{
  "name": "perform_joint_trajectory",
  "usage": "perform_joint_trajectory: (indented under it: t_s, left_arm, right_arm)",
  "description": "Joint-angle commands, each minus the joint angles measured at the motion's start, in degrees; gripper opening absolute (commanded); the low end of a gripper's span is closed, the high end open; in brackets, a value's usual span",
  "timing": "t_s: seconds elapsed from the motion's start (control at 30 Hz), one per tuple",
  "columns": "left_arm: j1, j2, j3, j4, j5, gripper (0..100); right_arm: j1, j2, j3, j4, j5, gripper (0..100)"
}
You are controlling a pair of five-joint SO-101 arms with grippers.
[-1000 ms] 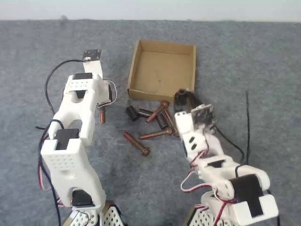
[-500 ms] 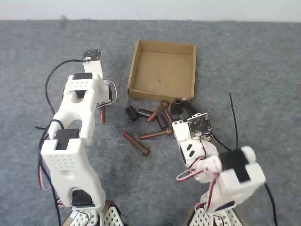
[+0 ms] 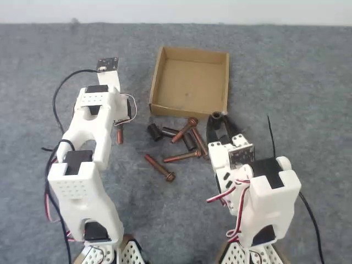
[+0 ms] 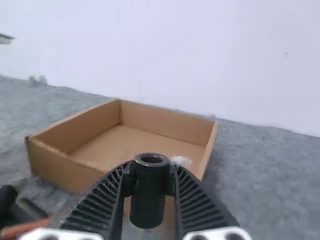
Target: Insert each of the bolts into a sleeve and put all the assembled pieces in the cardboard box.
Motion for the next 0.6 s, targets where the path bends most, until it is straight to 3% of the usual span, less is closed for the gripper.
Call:
perform_joint_trajectory:
  t_s: [0.0, 0.57]
  left_arm:
    - [-0.9, -3.8, 0.6, -0.6, -0.5, 1]
    - [1.0, -5.2, -0.6, -2.4, -0.1, 1]
  right_arm:
    - [-2.0, -3.9, 3.0, -1.9, -0.4, 0.6]
    - [-2.9, -8.6, 8.4, 1.2, -0.4, 0.6]
